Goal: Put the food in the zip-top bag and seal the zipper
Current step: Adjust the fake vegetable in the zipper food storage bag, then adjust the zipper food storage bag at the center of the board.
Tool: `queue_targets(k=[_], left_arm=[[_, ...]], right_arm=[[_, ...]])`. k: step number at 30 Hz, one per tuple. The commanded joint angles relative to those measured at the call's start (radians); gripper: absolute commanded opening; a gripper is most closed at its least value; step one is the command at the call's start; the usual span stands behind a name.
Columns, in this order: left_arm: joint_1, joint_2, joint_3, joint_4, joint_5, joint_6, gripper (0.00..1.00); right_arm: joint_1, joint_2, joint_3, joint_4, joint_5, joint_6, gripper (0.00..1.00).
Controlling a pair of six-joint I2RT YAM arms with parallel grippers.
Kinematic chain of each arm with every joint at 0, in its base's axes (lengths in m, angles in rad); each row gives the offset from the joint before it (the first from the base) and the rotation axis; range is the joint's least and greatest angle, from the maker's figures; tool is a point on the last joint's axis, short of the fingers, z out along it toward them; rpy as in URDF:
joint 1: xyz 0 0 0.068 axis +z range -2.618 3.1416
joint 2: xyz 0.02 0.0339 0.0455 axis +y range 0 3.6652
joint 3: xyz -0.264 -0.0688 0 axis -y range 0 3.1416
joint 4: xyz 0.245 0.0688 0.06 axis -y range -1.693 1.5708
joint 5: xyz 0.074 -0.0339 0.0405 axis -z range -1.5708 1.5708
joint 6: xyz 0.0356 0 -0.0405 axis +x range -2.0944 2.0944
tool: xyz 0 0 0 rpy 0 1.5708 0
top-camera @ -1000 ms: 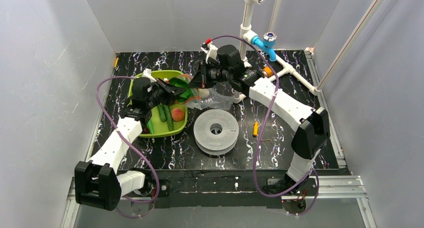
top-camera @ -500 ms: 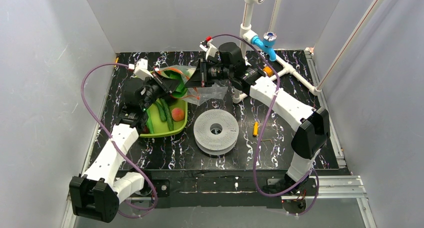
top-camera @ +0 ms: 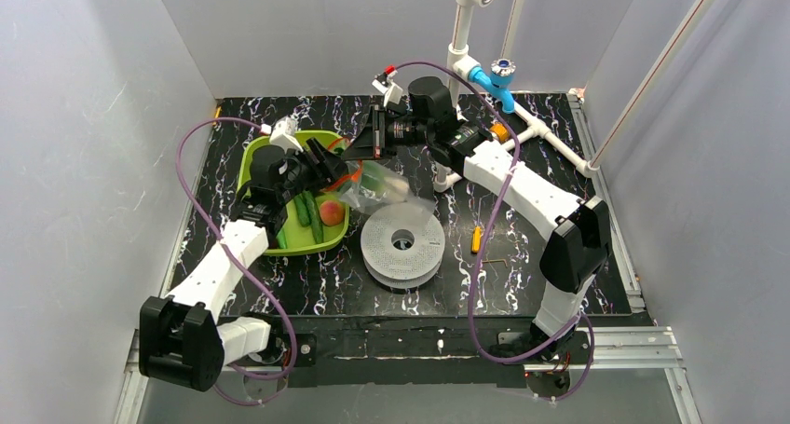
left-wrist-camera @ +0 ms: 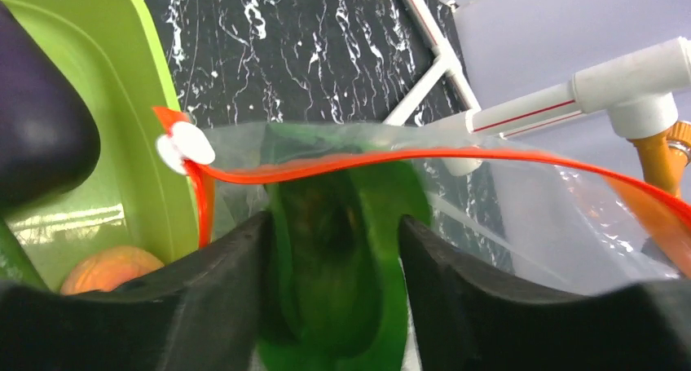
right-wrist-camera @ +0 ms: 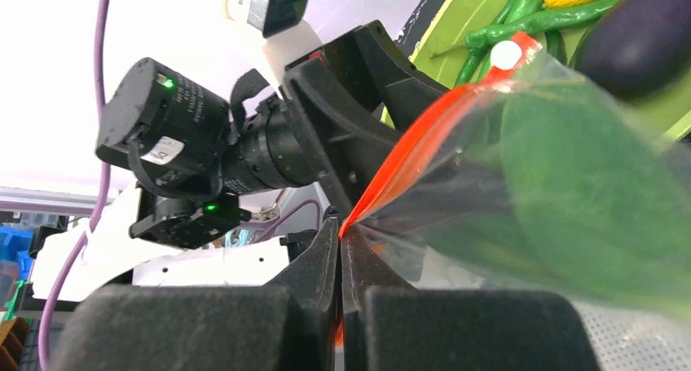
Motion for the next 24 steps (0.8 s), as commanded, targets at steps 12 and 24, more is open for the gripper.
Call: queue_targets(k=[12,24], left_arm=[[0.057,-0.276,0.275,-0.889,-0.056,0.015,0.94],[0.067,-0.215,0.214,-0.789,-0.086,-0.234,0.29]], right_arm=[[-0.052,-0.023,-0.011,-0.058,0.053,-0.06,0.01],[-0.052,-0.058,-0.013,-0.092,0.069,-0.101,0.01]])
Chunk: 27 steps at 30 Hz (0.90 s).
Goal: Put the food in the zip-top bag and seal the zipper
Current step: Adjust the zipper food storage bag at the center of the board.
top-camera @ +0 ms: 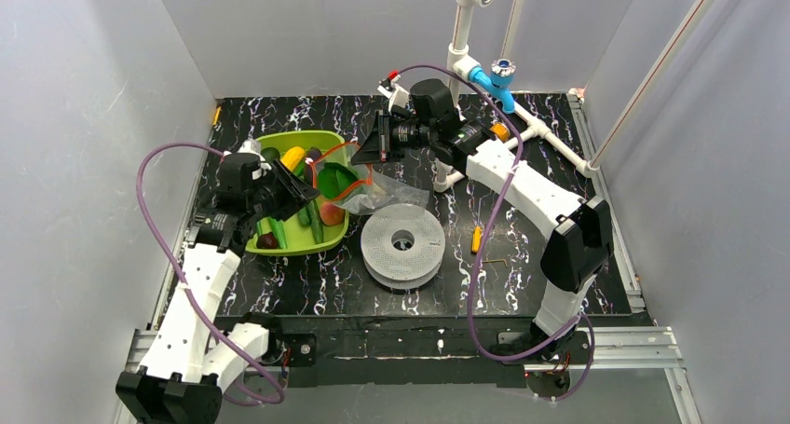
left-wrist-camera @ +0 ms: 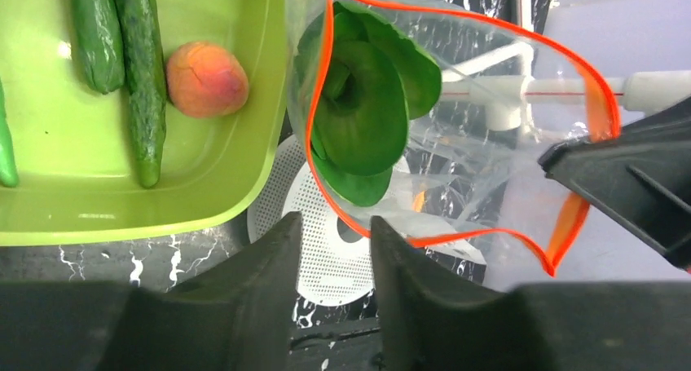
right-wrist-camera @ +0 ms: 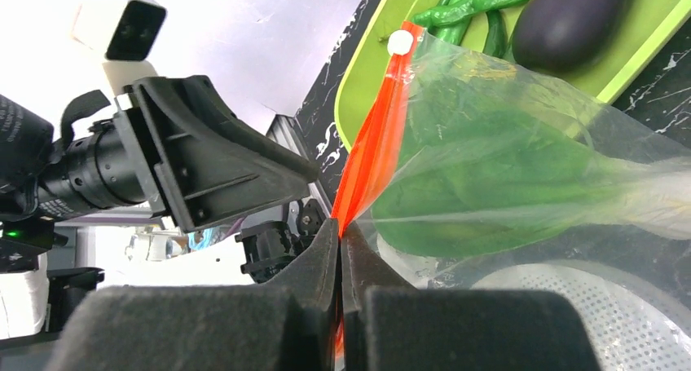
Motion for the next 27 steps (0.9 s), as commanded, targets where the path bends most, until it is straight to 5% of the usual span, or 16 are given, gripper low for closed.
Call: queue_targets(k=[1,10,17,27], left_arm=[[0.007,0.029,-0.035,0.056,0.021,-0.093,0.27],[0.008,0.059,-0.101,0.148,0.04,-0.12,0.24],[0.009,0.138,-0.059,0.216,0.09,-0.053,0.0],[0.009,0.404,0.281,0.463,0.352,0.022,0.0]], right_arm=[[-0.03,-0.057,-0.002,0.008,0.028,-0.007,0.01],[-0.03,-0.058,-0.008,0.011,0.021,-0.008,0.01],[-0.029,-0.05,0.002,-0.009,0.039,-0.036,0.01],[-0.006,-0.031,0.073,-0.206,0.425,-0.397,0.01]])
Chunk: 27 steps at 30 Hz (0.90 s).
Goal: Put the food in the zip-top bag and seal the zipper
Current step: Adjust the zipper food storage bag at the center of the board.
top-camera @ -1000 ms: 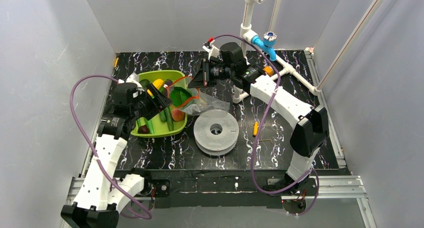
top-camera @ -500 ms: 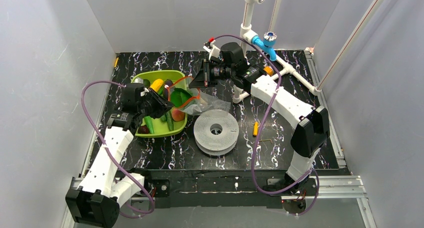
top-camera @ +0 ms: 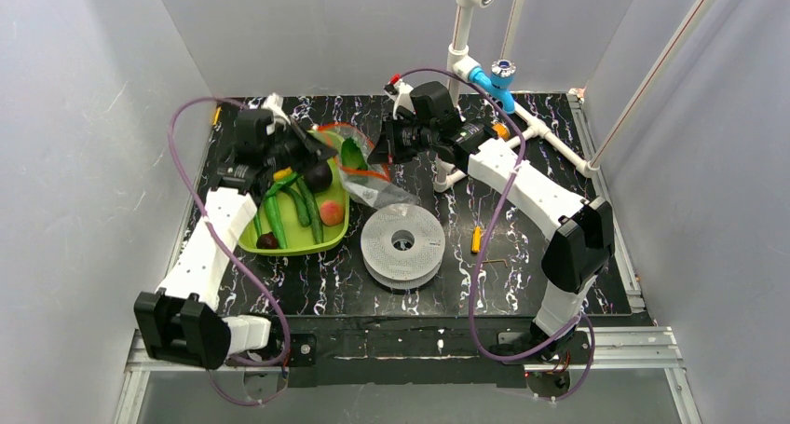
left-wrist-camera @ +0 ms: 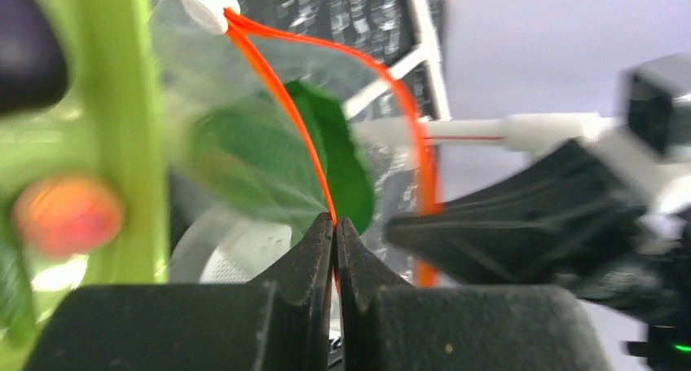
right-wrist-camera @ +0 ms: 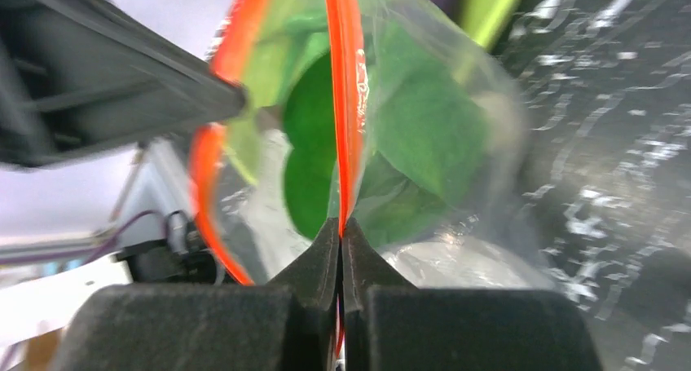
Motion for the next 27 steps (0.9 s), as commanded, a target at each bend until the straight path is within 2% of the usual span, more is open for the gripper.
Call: queue_targets(k=[1,3,6,11,16,21,27], left_arm=[[-0.001,0.118,0.181,0.178,0.213,0.015,0.0],[-0.023,0.144,0.199,0.219,0.273,0.003,0.0],[-0.059,0.102,0.127,0.223,0.247,0.019,0.0],[-0.062,0.011,-0.052,0.114,0.161,0.08,0.0],[-0.06,0.043,-0.075,0.026,0.149,0.108,0.0],[-0.06,0.054,-0.053,0.057,0.187,0.072,0.0],[-0.059,0.049,-0.026,0.06,0.202,0.052,0.0]], right_arm=[[-0.005,-0.018,0.073,-0.05,0.246,-0.205,0.01],[-0.005,0.0,0.125,-0.066,0.312,-0.25,0.01],[-0.006,-0.003,0.16,-0.066,0.392,-0.295,0.01],[-0.006,-0.069,-0.011,0.047,0.428,-0.317,0.01],[-0.005,-0.061,-0.055,-0.004,0.44,-0.314,0.02],[0.006,-0.095,-0.052,-0.053,0.439,-0.378,0.09],[0.023,-0.06,0.004,-0.074,0.408,-0.458,0.31]])
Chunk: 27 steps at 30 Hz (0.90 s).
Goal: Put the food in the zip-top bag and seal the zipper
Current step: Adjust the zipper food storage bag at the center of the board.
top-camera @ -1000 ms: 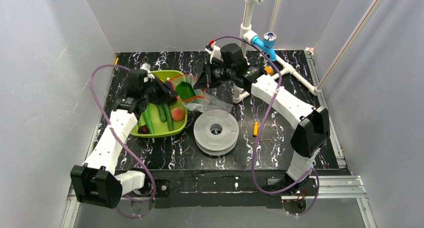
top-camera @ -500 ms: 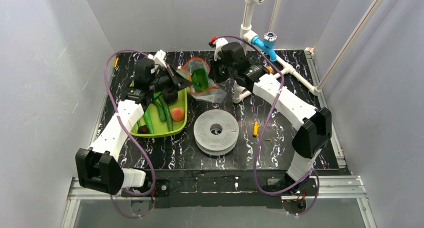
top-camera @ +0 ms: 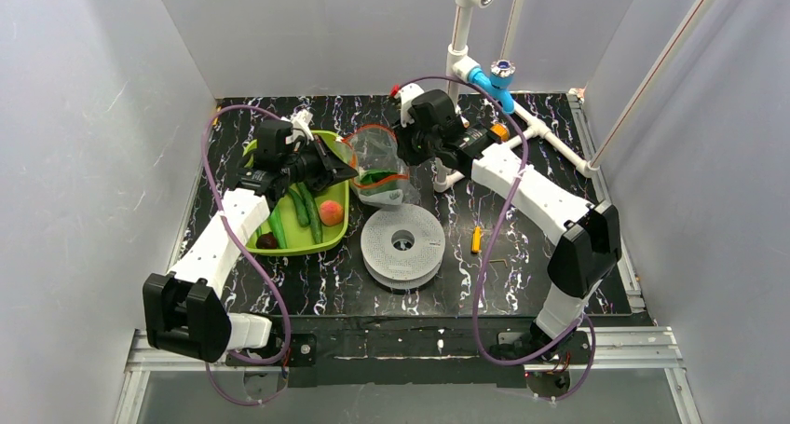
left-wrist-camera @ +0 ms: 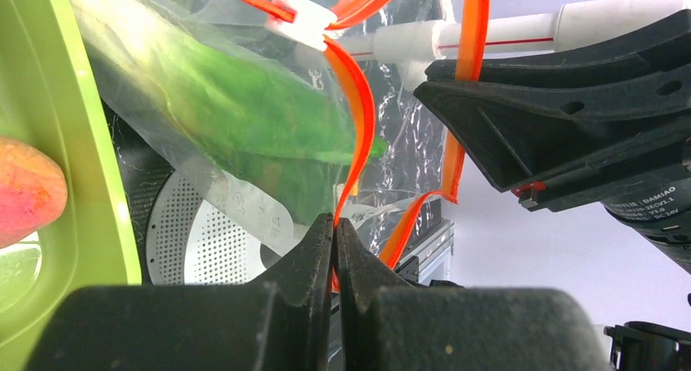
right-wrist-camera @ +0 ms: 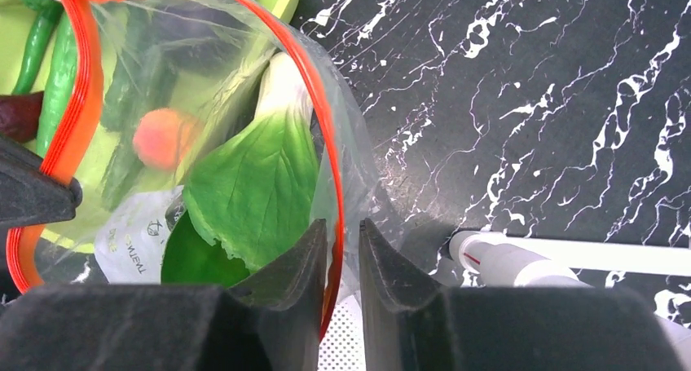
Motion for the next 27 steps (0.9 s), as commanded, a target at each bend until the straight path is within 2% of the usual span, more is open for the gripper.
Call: queue_targets(k=[1,3,6,7,10,13,20,22,27], left_arm=[[0.003,-0.014,0.055,-0.015,0.034,-0.006,0.0],[0.003,-0.017,0.061,-0.02,0.032,-0.002,0.0],[0.002,-0.01,0.061,-0.014,0.031,-0.011,0.0],[0.002,-0.002,0.066,-0.008,0.033,-0.021,0.0],[0.003,0.044,0.105,0.023,0.063,-0.069,0.0],[0.003,0.098,0.174,0.024,0.107,-0.096,0.0],[0.003,0.132,0.291,0.058,0.141,-0.144,0.0],[-0.001,0.113,0.309,0.068,0.112,-0.145,0.0],[0.001,0.08,0.208,0.04,0.006,-0.132,0.0]], right_arm=[[0.013,-0.004,0.085,-0.013,-0.017,-0.078,0.33],[0.018,0.027,0.126,-0.021,-0.033,-0.08,0.37],[0.023,0.08,0.188,-0.019,-0.029,-0.097,0.38],[0.023,0.1,0.21,-0.018,-0.025,-0.111,0.36],[0.029,0.184,0.34,-0.08,-0.006,-0.13,0.16],[0.036,0.23,0.458,-0.154,0.012,-0.132,0.15],[0.056,0.115,0.458,-0.092,0.122,-0.132,0.15],[0.069,0.07,0.422,-0.049,0.157,-0.132,0.15],[0.068,0.009,0.238,0.104,0.224,-0.132,0.15]])
